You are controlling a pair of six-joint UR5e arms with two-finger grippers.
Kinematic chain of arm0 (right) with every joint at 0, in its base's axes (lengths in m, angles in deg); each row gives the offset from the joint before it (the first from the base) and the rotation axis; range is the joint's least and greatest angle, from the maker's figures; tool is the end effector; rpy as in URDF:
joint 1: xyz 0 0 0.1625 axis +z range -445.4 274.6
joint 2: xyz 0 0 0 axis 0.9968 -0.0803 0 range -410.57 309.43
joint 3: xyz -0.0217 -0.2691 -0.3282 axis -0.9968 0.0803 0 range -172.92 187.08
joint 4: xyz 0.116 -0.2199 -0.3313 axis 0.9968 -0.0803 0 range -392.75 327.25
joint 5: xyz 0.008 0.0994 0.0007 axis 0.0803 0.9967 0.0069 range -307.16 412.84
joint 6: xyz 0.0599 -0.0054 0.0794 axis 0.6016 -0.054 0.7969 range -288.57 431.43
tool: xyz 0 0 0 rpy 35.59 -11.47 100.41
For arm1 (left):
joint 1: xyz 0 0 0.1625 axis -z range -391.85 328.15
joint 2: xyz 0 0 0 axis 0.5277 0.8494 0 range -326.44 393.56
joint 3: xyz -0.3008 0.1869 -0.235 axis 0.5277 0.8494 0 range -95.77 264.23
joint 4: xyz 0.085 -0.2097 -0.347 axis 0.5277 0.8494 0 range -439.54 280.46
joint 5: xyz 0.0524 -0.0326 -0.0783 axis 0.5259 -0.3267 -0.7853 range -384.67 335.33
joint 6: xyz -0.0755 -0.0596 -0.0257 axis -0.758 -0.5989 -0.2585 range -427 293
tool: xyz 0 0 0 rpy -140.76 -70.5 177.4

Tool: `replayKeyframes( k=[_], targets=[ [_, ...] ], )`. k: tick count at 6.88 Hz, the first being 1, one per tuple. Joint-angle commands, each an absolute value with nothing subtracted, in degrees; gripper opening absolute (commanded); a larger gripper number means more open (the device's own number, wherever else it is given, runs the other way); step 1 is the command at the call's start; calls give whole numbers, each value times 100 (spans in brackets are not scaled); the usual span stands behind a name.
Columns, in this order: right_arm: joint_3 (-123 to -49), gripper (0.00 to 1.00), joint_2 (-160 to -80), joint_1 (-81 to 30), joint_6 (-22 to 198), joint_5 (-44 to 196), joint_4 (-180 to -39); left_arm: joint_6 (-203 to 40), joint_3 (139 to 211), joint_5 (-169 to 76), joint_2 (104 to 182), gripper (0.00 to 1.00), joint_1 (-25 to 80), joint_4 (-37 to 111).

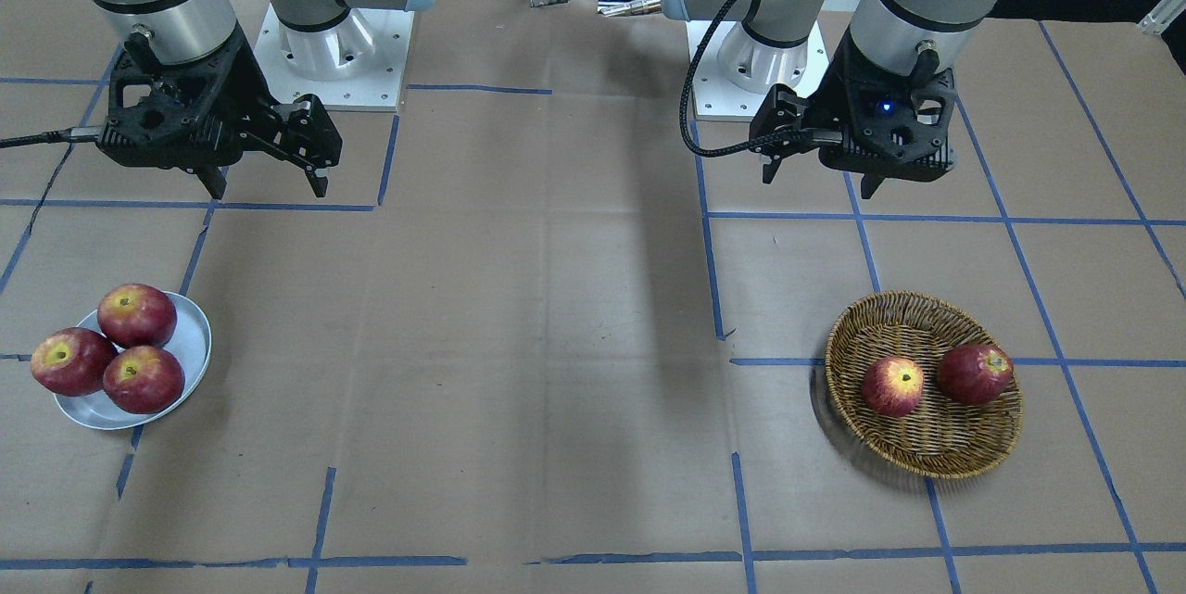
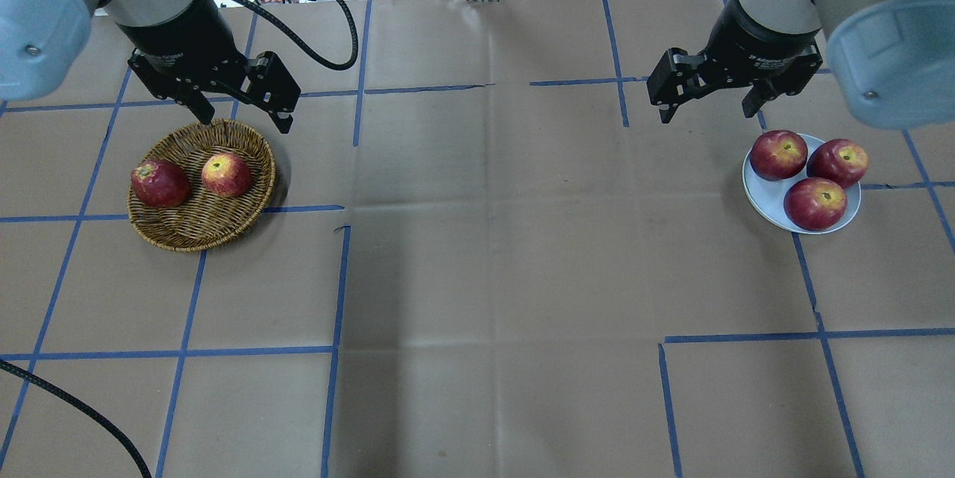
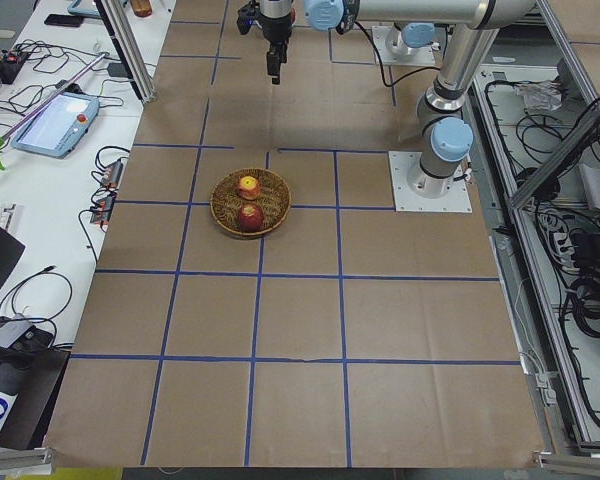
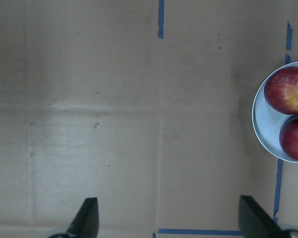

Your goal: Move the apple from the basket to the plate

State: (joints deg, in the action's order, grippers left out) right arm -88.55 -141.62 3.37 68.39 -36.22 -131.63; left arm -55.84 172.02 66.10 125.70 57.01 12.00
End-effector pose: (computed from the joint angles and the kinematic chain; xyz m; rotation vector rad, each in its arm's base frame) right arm 0.1243 -0.4928 0.4643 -0.0501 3.1255 -0.1183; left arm -0.1219 -0.5076 0.4856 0.2739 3.1186 0.0423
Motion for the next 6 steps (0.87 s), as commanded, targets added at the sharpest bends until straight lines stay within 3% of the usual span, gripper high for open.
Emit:
replayKeyframes(
  k=[1,6],
  targets=[
    [-8855,100,-14162,337,6835,-3619,-13163,-5584,17212,6612,12541,100,5701,1205],
    [-8855,100,-14162,337,6844,-3619,-13163,-5584,17273,6620,12401,100,5701,1213]
  ],
)
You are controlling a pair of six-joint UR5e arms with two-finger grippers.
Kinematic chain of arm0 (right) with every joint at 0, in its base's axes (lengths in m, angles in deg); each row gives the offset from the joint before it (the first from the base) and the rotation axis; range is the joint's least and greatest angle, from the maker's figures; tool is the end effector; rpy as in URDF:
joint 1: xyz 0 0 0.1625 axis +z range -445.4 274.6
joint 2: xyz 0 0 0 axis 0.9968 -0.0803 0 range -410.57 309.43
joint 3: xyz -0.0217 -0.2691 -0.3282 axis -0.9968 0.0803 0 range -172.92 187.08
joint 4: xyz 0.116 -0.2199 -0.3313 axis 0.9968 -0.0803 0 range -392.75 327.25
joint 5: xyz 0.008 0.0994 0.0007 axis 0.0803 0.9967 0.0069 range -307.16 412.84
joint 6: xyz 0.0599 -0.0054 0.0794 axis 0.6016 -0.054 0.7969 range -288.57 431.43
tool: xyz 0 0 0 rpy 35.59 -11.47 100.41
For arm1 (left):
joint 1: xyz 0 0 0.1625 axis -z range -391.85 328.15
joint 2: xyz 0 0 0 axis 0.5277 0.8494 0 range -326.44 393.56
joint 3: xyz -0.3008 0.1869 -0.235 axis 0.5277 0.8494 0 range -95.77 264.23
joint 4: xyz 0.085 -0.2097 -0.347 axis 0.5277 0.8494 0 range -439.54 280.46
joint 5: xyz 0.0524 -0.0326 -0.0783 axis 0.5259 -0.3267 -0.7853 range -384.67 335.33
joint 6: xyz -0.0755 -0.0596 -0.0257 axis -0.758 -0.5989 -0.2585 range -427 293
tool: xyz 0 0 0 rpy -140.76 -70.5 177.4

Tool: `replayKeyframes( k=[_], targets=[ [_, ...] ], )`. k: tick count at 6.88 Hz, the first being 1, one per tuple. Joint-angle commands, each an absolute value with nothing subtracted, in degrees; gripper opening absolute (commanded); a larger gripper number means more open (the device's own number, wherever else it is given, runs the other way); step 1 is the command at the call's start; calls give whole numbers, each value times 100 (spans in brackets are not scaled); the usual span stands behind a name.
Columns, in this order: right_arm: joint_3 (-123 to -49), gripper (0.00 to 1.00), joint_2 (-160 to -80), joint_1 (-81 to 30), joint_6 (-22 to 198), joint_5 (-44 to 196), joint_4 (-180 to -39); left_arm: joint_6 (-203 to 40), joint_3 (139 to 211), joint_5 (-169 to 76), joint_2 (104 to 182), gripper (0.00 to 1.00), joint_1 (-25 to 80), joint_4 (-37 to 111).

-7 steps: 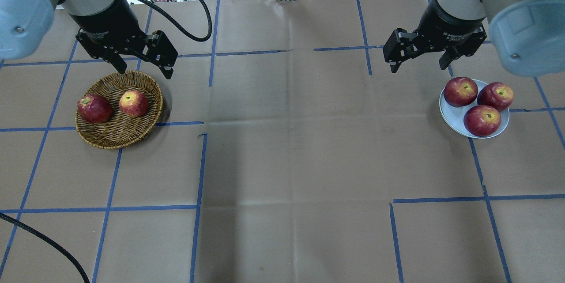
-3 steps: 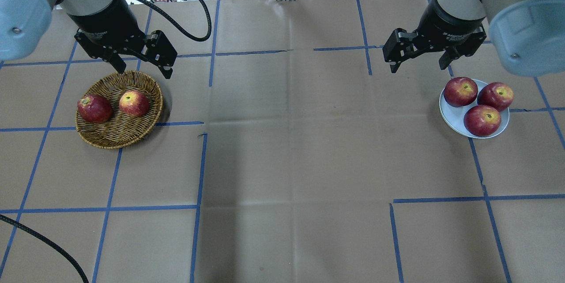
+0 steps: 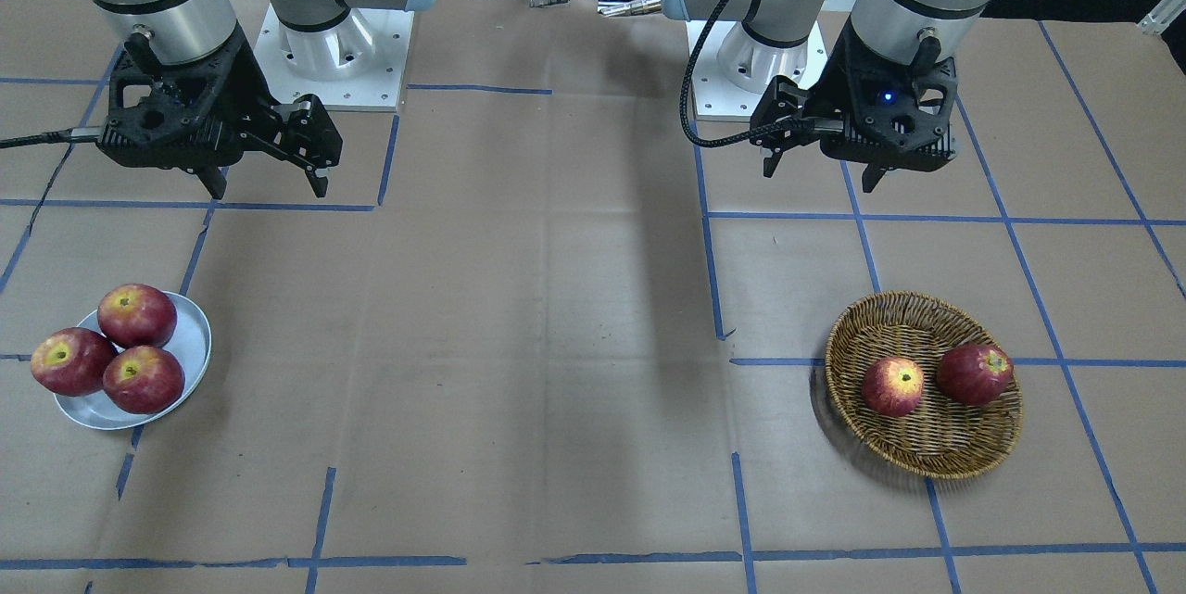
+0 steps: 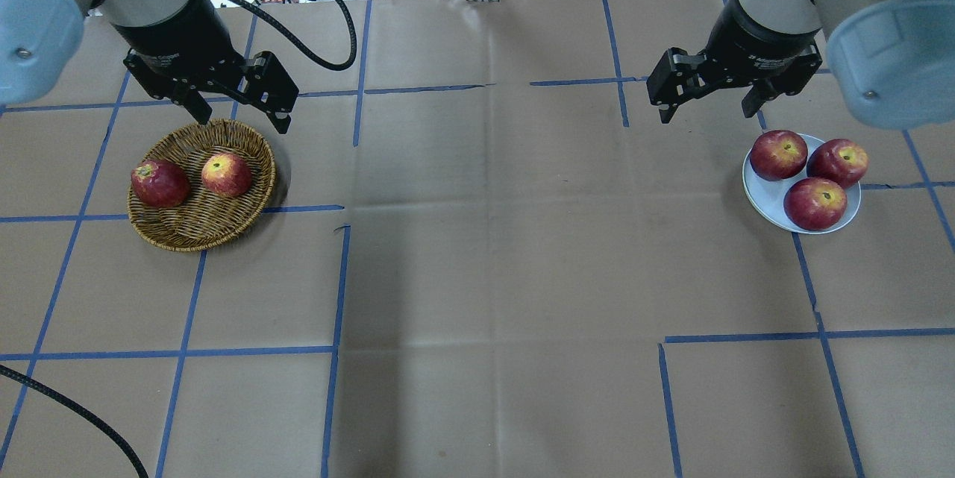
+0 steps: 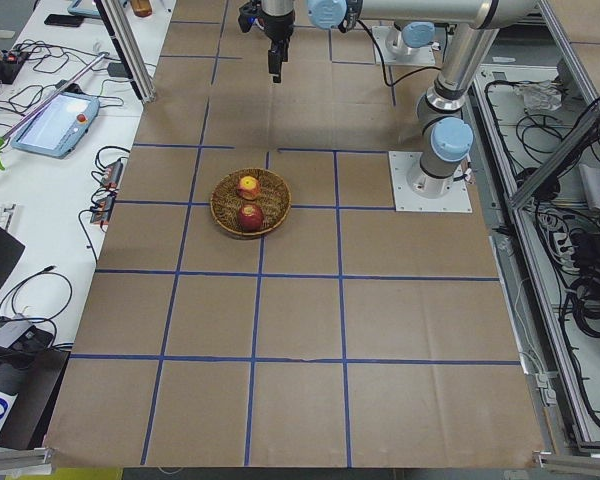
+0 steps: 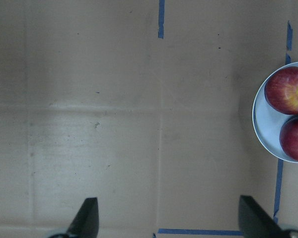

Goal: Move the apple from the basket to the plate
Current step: 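Lower the left gripper onto the yellow-red apple in the wicker basket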

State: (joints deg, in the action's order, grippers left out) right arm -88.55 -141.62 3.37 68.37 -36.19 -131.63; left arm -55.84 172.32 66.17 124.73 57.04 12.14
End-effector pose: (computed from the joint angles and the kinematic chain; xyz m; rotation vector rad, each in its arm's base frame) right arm 0.1243 -0.4928 0.4643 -0.0506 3.1250 -0.1184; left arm -0.1221 -0.5013 0.4913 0.2745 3.1165 0.0280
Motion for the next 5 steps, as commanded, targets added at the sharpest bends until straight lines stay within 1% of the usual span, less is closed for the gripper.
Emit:
replayKeyframes(
  k=[1,3,4,5],
  targets=[
    [-8855,100,-14162,337,6835,-3619,-13163,-5523,17273,6620,12374,100,5692,1205],
    [-8855,100,-14162,337,6844,-3619,-13163,-4649,17387,6620,12601,99,5325,1134],
    [-8855,100,-14162,337,6844,-3619,-13163,-4365,17701,6594,12742,98,4835,847],
    [-8855,100,-14162,337,6835,-3619,-13163,-3719,18217,6594,12856,98,4448,44]
  ],
)
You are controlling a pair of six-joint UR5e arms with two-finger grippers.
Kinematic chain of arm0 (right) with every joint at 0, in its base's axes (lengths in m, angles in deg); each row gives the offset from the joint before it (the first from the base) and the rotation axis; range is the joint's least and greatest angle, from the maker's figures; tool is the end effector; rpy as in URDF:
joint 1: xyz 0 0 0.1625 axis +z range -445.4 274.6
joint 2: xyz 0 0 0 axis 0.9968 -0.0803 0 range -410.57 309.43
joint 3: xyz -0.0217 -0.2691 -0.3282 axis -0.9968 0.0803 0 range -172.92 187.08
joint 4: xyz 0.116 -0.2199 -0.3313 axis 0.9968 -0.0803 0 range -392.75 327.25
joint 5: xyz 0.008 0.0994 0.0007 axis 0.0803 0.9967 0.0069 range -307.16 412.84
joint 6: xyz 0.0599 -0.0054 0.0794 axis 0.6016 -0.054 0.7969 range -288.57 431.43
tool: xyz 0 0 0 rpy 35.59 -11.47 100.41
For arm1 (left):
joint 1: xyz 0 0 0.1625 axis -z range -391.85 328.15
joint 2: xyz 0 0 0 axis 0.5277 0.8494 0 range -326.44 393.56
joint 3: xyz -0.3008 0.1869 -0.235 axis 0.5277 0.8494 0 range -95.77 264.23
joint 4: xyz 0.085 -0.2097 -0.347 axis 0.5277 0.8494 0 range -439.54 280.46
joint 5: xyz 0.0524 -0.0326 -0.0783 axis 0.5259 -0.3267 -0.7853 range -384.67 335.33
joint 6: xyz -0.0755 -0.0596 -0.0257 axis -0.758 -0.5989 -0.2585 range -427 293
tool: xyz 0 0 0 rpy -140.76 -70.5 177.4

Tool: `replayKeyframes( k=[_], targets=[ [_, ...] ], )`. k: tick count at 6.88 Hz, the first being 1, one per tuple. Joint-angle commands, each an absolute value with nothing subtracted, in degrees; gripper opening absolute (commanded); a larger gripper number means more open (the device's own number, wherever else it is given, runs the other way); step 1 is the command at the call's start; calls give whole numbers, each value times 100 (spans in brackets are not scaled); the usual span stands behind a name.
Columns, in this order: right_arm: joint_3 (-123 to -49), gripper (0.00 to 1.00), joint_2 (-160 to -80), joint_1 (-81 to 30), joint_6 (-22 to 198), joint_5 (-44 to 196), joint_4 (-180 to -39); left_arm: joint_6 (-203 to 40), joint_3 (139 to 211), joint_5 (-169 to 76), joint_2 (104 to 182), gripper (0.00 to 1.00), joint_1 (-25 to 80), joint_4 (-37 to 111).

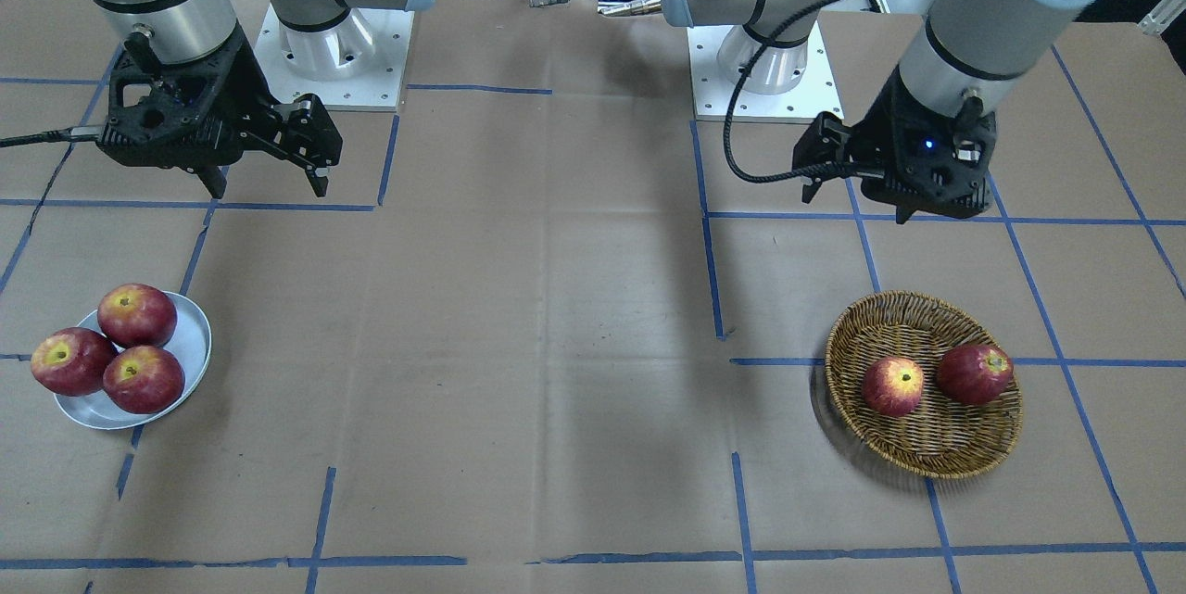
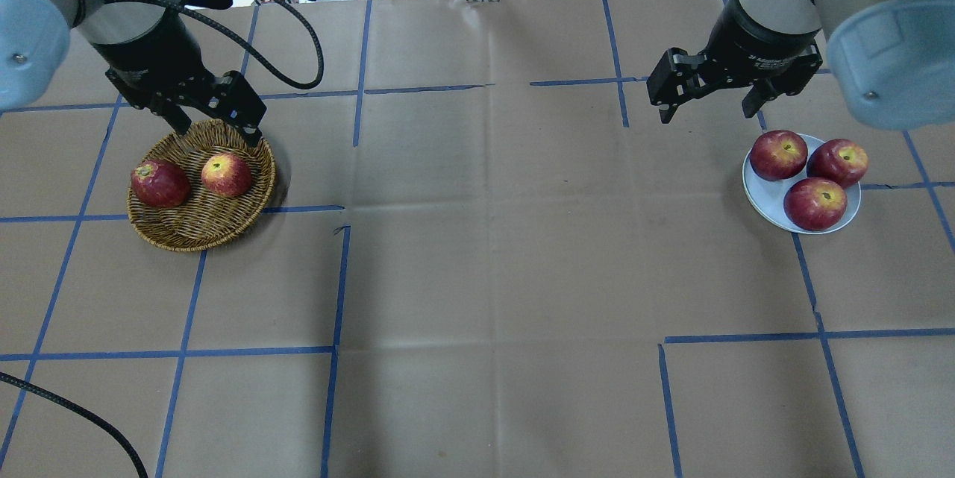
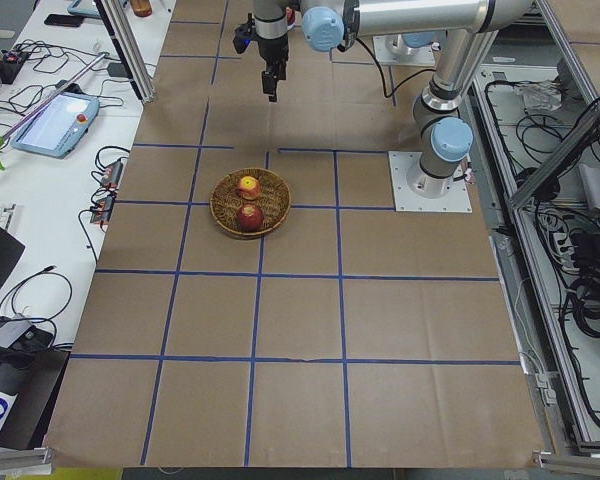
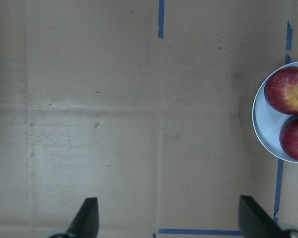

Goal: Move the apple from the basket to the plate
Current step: 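Lower the left gripper onto the yellow-red apple in the wicker basket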

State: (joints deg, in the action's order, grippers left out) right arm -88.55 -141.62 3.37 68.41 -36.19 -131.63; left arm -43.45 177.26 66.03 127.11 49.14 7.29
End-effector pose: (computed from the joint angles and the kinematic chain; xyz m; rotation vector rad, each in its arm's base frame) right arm 0.1243 -0.4928 0.4643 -0.0496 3.1250 -0.1184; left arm -0.0506 -0.5239 0.4364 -0.3976 -3.1100 -0.0951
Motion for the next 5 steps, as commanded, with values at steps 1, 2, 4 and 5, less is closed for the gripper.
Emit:
replayKeyframes(
  k=[1,2,4,5],
  targets=[
    [-8855,100,-14162,337,6835,-3619,-13163,-3042,18753,6638,13031,98,4174,-948],
    [-8855,100,-14162,337,6835,-3619,-13163,-2914,19115,6621,13225,99,3989,-1523],
    [-8855,100,-14162,337,6835,-3619,-13163,-2747,19111,6603,13987,99,3917,-2621],
    [-8855,100,-14162,337,6835,-3619,-13163,-2119,19110,6603,14400,99,3916,-3176]
  ],
)
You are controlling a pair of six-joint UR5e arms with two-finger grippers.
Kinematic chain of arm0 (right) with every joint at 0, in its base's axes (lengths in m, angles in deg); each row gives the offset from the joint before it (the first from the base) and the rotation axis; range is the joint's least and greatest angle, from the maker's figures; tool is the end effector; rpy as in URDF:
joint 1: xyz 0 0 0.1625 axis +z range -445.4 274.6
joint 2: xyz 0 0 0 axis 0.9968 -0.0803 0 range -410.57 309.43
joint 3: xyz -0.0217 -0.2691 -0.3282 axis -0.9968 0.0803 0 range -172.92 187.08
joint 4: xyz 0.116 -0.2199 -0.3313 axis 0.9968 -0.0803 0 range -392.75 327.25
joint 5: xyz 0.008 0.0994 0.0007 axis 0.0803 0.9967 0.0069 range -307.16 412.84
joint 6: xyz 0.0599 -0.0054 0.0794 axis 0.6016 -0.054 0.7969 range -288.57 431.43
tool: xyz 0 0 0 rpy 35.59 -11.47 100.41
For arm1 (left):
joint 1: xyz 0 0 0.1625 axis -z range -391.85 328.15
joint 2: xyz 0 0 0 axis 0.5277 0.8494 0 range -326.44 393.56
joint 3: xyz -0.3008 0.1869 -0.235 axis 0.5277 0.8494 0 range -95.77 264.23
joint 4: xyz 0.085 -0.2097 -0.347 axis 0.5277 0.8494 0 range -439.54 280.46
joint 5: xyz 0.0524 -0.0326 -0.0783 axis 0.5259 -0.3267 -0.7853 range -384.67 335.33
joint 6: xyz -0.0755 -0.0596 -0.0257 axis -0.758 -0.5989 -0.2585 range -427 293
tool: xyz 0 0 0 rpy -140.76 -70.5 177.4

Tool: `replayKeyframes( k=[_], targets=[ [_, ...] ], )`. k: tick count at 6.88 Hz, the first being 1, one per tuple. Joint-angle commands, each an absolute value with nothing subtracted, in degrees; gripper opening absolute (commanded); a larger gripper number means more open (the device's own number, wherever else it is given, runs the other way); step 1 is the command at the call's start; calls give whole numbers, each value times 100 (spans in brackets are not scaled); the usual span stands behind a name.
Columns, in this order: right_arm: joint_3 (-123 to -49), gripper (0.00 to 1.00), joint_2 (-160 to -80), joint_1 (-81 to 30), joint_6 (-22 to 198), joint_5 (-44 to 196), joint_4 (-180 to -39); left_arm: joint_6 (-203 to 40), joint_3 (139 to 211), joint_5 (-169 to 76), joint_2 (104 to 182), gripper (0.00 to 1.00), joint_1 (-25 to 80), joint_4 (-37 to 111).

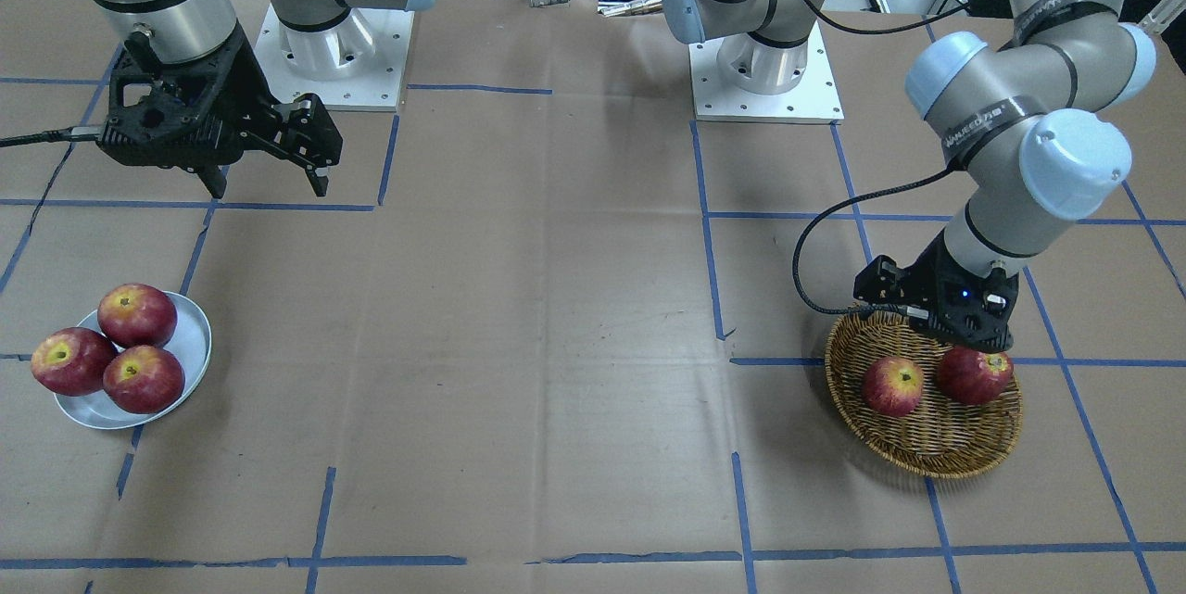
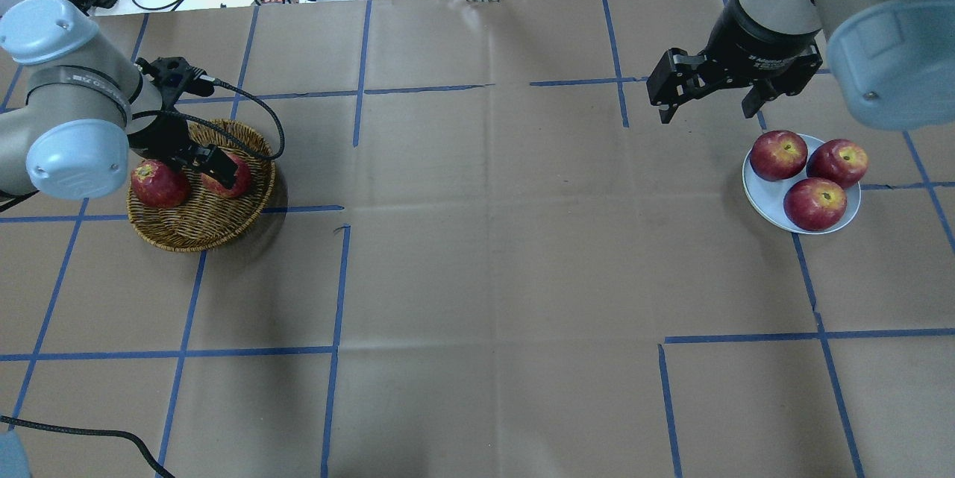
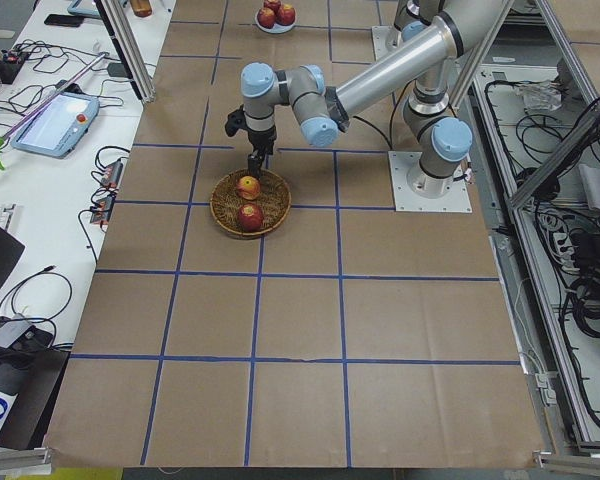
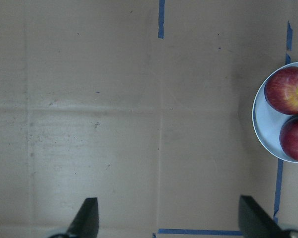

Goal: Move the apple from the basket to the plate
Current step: 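Lower the left gripper onto the yellow-red apple in the wicker basket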

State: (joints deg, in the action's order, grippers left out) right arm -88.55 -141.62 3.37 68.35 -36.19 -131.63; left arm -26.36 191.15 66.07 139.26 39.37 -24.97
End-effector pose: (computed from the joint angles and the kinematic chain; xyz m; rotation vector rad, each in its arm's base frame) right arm 0.1243 -0.4928 0.4643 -0.0512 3.1250 -0.1184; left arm 0.0520 -0.5629 0.2657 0.5886 3.0491 -0.0561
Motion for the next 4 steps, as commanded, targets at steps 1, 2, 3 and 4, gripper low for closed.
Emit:
replayKeyframes(
  k=[1,2,3,4],
  targets=[
    [-8855,100,-14162,337,6835,-3619,-13163,-2043,19102,6594,14456,99,3916,-3268],
    [-8855,100,-14162,337,6835,-3619,-13163,-2034,19110,6551,14570,99,3916,-3278],
    [-8855,100,-14162,337,6835,-3619,-13163,-2033,19189,6550,14606,98,3916,-3278],
    [-8855,100,-14162,337,6835,-3619,-13172,-2033,19215,6602,14641,88,3916,-3278]
  ],
)
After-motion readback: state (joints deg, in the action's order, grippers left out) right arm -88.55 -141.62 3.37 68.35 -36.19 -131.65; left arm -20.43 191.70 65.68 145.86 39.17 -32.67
